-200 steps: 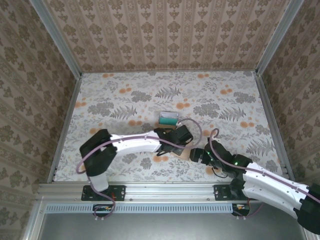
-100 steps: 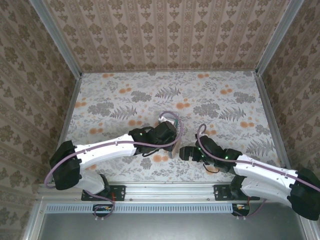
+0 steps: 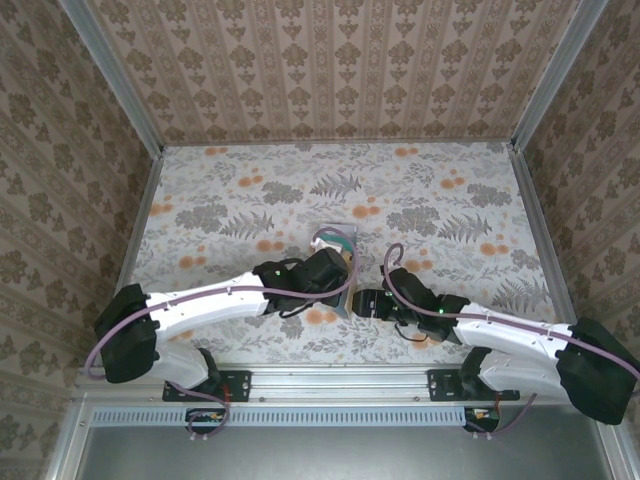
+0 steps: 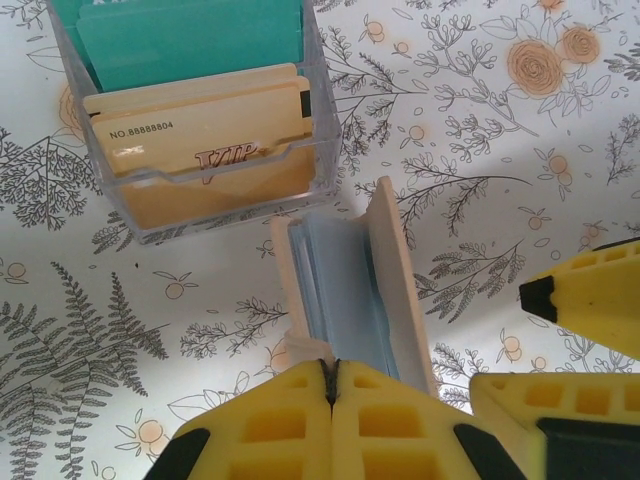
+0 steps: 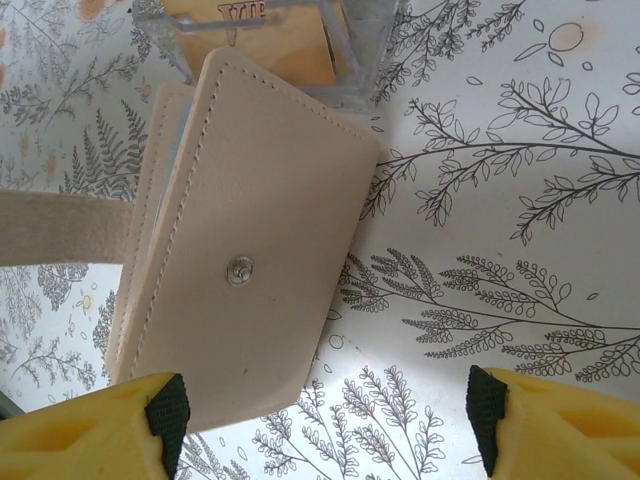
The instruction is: Take the credit cards out of the card holder
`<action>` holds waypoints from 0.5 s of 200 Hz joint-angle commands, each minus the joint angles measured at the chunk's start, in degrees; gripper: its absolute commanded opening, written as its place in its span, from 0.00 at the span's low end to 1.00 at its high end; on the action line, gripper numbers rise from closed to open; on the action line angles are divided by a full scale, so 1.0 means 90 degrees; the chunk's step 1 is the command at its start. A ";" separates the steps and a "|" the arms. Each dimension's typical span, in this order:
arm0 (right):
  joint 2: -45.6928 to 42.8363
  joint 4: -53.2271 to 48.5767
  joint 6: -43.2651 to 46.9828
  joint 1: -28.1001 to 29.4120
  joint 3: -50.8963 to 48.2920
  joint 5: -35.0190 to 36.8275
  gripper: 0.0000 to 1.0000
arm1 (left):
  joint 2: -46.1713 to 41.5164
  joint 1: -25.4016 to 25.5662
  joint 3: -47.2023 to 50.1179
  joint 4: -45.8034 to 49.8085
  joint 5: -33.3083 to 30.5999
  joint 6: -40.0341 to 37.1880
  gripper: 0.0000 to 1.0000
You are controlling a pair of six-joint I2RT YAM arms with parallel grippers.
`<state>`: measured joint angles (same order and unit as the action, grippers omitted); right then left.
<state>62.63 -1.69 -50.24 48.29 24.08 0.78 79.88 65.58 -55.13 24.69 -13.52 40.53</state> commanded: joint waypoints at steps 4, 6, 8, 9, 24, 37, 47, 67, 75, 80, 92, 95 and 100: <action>0.0097 0.0119 -0.0082 0.0036 0.0185 -0.0067 0.82 | -0.0196 0.0072 0.0017 0.0036 -0.0112 0.0048 0.00; 0.0088 0.0129 -0.0087 0.0040 0.0191 -0.0069 0.82 | -0.0192 0.0080 0.0006 0.0044 -0.0110 0.0043 0.00; 0.0084 0.0137 -0.0088 0.0036 0.0195 -0.0072 0.82 | -0.0188 0.0087 -0.0016 0.0056 -0.0119 0.0039 0.00; 0.0083 0.0143 -0.0090 0.0035 0.0195 -0.0074 0.82 | -0.0191 0.0087 -0.0021 0.0063 -0.0124 0.0038 0.00; 0.0064 0.0173 -0.0082 0.0037 0.0223 -0.0067 0.83 | -0.0133 0.0132 -0.0095 0.0167 -0.0209 0.0022 0.00; 0.0115 0.0155 -0.0062 0.0040 0.0277 -0.0049 0.82 | -0.0080 0.0154 -0.0114 0.0191 -0.0234 0.0033 0.00; 0.0192 0.0159 -0.0037 0.0035 0.0329 -0.0070 0.80 | -0.0048 0.0164 -0.0122 0.0192 -0.0236 0.0046 0.00; 0.0340 0.0207 -0.0035 0.0035 0.0417 -0.0156 0.79 | -0.0033 0.0201 -0.0157 0.0187 -0.0240 0.0019 0.00; 0.0379 0.0188 -0.0019 0.0035 0.0473 -0.0155 0.79 | -0.0033 0.0203 -0.0178 0.0213 -0.0247 0.0008 0.00; 0.0394 0.0181 -0.0009 0.0035 0.0500 -0.0146 0.79 | -0.0031 0.0203 -0.0189 0.0229 -0.0255 0.0010 0.00; 0.0428 0.0136 0.0025 0.0033 0.0570 -0.0107 0.79 | -0.0035 0.0213 -0.0213 0.0274 -0.0276 -0.0002 0.00; 0.0435 0.0123 0.0034 0.0028 0.0588 -0.0097 0.79 | -0.0028 0.0213 -0.0214 0.0278 -0.0277 -0.0010 0.00; 0.0460 0.0086 0.0054 0.0029 0.0636 -0.0087 0.79 | -0.0032 0.0213 -0.0224 0.0283 -0.0287 -0.0006 0.00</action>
<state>65.91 -1.30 -50.74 48.29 27.20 0.36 79.44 66.83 -55.18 25.21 -14.63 40.51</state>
